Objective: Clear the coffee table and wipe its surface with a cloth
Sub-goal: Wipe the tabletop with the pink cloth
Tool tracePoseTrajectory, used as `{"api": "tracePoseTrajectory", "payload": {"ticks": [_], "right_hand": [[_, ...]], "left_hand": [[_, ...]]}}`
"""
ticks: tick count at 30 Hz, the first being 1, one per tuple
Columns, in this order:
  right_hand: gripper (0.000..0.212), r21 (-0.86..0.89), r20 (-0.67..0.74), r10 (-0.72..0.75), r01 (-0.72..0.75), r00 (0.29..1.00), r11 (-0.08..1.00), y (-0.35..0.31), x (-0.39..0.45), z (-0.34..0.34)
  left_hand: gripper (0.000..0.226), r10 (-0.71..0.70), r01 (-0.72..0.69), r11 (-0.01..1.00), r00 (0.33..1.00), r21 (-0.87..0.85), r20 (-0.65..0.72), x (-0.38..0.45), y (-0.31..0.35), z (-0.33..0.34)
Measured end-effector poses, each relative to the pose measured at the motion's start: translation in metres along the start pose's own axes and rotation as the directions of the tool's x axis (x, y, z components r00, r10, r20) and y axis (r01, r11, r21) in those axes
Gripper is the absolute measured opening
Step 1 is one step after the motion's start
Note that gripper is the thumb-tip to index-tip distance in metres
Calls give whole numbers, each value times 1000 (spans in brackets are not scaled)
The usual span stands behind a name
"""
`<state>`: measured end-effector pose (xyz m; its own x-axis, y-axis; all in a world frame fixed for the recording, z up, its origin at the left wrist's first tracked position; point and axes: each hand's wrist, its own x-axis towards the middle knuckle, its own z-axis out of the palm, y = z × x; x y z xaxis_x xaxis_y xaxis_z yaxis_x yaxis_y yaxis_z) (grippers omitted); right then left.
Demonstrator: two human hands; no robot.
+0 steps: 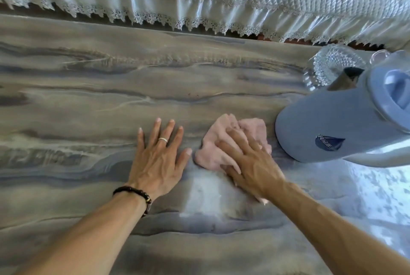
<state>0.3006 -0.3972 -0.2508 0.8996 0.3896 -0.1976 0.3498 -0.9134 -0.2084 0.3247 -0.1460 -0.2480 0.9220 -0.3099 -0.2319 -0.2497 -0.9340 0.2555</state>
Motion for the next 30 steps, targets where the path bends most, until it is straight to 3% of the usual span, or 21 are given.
{"api": "tracePoseTrajectory", "payload": {"ticks": [4,5,8,10,12,14,15,16,19,21,23,25,26,27,29,30], "right_hand": [[56,148,-105,418,-402,902,904,-20,30,5],[58,130,-126,393,-378,911,917,-41,19,13],[57,25,-54,6,-5,999,1000,-72,-49,35],[57,-25,5,-54,54,999,998,-42,-69,33],[58,27,-35,151,-150,988,988,-14,-51,21],[51,198,-85,409,-387,908,900,-25,-35,13],[48,223,-99,453,-424,886,878,-46,-37,18],[49,195,-137,402,-374,905,907,-67,-45,27],[54,4,-133,15,-15,991,1000,-97,-116,48],[58,-100,-133,-66,53,989,994,-63,-137,45],[61,-49,-187,139,-151,972,987,-31,-119,32],[58,141,-141,453,-435,880,889,-32,-95,34],[57,170,-136,503,-480,853,860,-48,-90,41],[56,132,-155,449,-432,880,892,-66,-94,49],[55,-18,-156,126,-130,980,991,-91,-130,57],[52,-71,-129,-22,13,991,997,-90,-157,60]], "left_hand": [[67,7,-6,1000,1000,22,-22,-37,5,15],[66,4,-3,1000,1000,14,-24,-45,8,17],[66,6,-6,1000,1000,11,-25,-70,19,19],[67,-7,7,1000,1000,2,-13,-90,28,19],[70,-32,32,999,999,-19,-11,-104,35,21],[75,-70,69,997,997,-48,-19,-118,39,24],[77,-91,89,994,996,-57,-25,-125,40,27],[78,-108,106,992,994,-65,-27,-130,41,27],[84,-125,125,991,992,-38,5,-157,51,33],[86,-123,125,992,991,-31,60,-171,58,38],[79,-131,139,988,986,-74,101,-177,63,42],[66,-148,159,982,984,-105,102,-176,63,45],[62,-152,161,982,984,-102,91,-174,62,45],[60,-154,162,982,984,-95,86,-173,61,46],[58,-155,163,983,983,-86,101,-174,60,48],[59,-151,160,984,982,-78,110,-175,60,49]]}}
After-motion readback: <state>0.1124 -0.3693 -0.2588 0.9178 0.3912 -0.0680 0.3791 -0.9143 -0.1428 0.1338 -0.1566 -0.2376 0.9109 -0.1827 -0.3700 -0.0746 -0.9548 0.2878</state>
